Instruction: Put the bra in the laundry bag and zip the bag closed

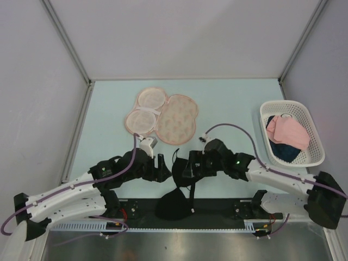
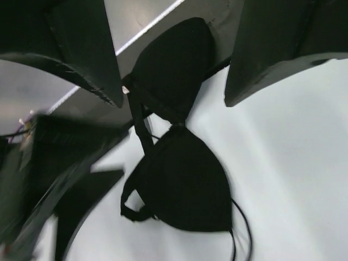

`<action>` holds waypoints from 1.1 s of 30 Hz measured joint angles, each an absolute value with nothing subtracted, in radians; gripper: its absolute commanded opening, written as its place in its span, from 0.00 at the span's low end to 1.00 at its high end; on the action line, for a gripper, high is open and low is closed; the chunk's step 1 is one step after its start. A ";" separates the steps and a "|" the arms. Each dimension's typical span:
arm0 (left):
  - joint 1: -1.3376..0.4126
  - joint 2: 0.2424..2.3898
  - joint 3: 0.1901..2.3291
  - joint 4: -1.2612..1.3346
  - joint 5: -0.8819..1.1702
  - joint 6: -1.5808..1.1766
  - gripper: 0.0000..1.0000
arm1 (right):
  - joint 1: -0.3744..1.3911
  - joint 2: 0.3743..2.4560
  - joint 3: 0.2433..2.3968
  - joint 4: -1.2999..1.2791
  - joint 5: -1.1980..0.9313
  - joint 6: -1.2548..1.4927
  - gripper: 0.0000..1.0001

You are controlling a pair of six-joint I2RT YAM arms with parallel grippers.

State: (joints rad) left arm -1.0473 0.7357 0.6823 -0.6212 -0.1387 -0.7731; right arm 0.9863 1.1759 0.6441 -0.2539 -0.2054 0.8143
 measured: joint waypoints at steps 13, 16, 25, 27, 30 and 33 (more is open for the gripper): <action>-1.076 0.583 0.326 -0.529 0.096 -1.064 0.82 | 0.464 1.282 0.724 -0.344 -0.421 0.483 1.00; -1.088 0.594 0.317 -0.534 0.118 -1.120 0.80 | 0.506 1.410 0.795 -0.350 -0.473 0.396 0.95; -1.097 0.646 0.358 -0.590 0.047 -1.132 0.78 | 0.710 1.642 0.929 -0.369 -0.477 0.208 0.77; -1.097 0.625 0.384 -0.599 0.006 -1.132 0.78 | 0.729 1.673 0.943 -0.386 -0.450 0.197 0.70; -1.097 0.610 0.416 -0.601 -0.037 -1.132 0.78 | 0.749 1.699 0.979 -0.408 -0.373 0.204 0.62; -1.097 0.617 0.440 -0.603 -0.078 -1.128 0.79 | 0.761 1.703 0.984 -0.408 -0.294 0.252 0.62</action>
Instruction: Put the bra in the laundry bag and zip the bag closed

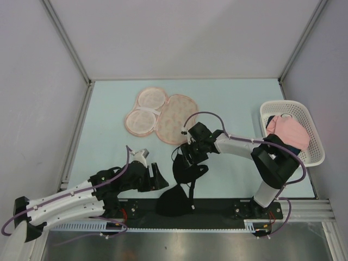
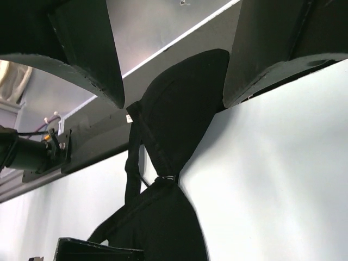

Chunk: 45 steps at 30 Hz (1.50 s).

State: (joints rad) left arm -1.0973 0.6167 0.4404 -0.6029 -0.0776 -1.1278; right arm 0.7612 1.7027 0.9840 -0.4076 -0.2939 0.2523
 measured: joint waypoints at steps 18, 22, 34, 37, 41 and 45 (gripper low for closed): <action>-1.066 0.848 0.528 -0.484 -0.128 -1.053 0.83 | 0.509 1.284 0.636 -0.369 -0.013 0.550 0.85; -0.956 0.873 0.424 -0.303 -0.022 -1.074 0.83 | 0.477 1.168 0.589 -0.358 -0.080 0.533 0.96; -0.902 1.050 0.384 -0.154 0.049 -1.155 0.88 | 0.370 1.241 0.556 -0.278 -0.242 0.443 0.98; -0.902 1.087 0.387 -0.153 0.049 -1.161 0.87 | 0.370 1.250 0.557 -0.264 -0.253 0.432 0.96; -0.902 1.102 0.386 -0.134 0.047 -1.171 0.85 | 0.371 1.264 0.557 -0.242 -0.263 0.423 0.89; -0.901 1.134 0.390 -0.102 0.044 -1.169 0.83 | 0.381 1.293 0.562 -0.207 -0.271 0.421 0.76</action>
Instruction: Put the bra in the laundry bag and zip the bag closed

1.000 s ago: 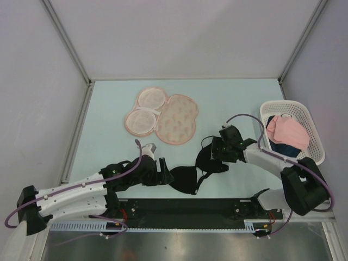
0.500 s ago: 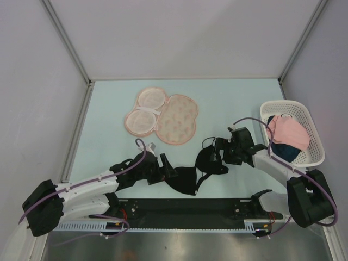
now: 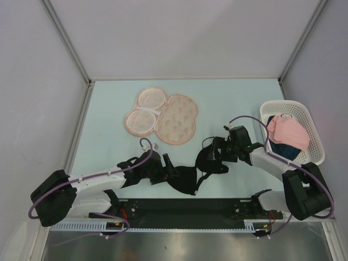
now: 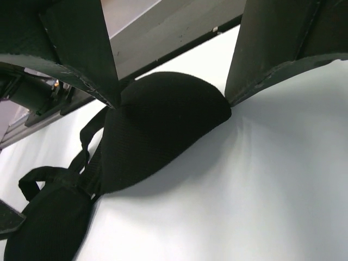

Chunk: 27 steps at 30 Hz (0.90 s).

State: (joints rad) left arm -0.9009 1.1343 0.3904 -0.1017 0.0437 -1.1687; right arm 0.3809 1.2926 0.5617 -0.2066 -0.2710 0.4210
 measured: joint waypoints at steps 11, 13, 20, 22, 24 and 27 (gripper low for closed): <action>-0.814 1.277 0.524 -0.155 -0.063 -0.965 0.71 | 0.416 1.316 0.561 -0.197 -0.271 0.407 0.25; -0.801 1.288 0.546 -0.192 -0.090 -0.922 0.71 | 0.423 1.319 0.561 -0.205 -0.274 0.408 0.20; -0.784 1.202 0.575 -0.346 -0.159 -0.802 0.82 | 0.459 1.216 0.560 -0.290 -0.279 0.426 0.17; -0.784 1.129 0.580 -0.376 -0.136 -0.787 0.81 | 0.474 1.129 0.554 -0.325 -0.284 0.439 0.17; -0.784 1.055 0.577 -0.383 -0.080 -0.788 0.80 | 0.494 1.060 0.546 -0.347 -0.290 0.458 0.18; -0.789 0.922 0.515 -0.343 0.036 -0.840 0.79 | 0.522 0.979 0.538 -0.389 -0.289 0.500 0.18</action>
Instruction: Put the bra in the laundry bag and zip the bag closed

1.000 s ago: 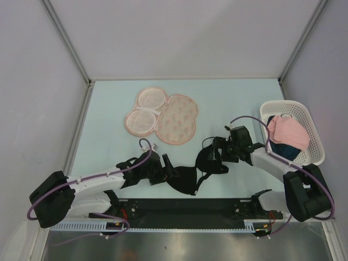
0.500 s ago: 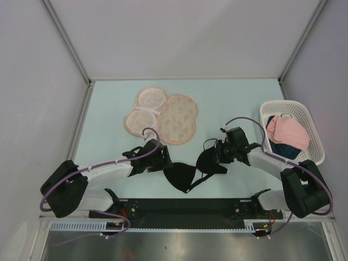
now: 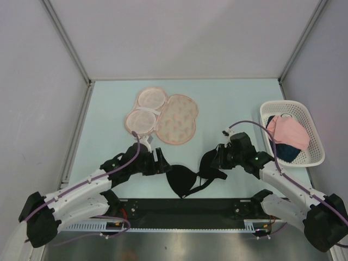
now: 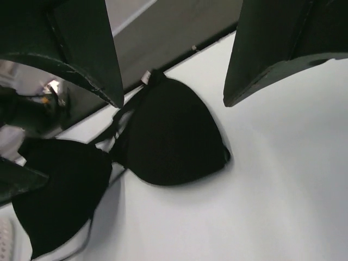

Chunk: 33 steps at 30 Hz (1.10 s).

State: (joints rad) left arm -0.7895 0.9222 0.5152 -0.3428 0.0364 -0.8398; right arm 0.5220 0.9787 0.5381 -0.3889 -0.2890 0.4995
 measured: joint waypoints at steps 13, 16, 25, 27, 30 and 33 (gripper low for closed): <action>-0.796 1.005 0.352 -0.186 0.139 -1.148 0.82 | 0.533 0.957 0.538 -0.414 -0.286 0.554 0.19; -0.798 1.138 0.381 -0.109 0.165 -1.168 0.87 | 0.534 0.957 0.538 -0.415 -0.286 0.554 0.19; -0.810 1.290 0.415 0.025 0.204 -1.219 0.38 | 0.534 0.957 0.538 -0.414 -0.287 0.557 0.18; -0.809 1.298 0.418 0.009 0.177 -1.205 0.19 | 0.535 0.953 0.538 -0.416 -0.290 0.561 0.18; -0.808 1.307 0.442 -0.049 0.134 -1.164 0.00 | 0.548 0.932 0.538 -0.427 -0.289 0.572 0.17; -0.808 1.309 0.503 -0.110 0.097 -1.095 0.00 | 0.568 0.905 0.538 -0.441 -0.286 0.588 0.17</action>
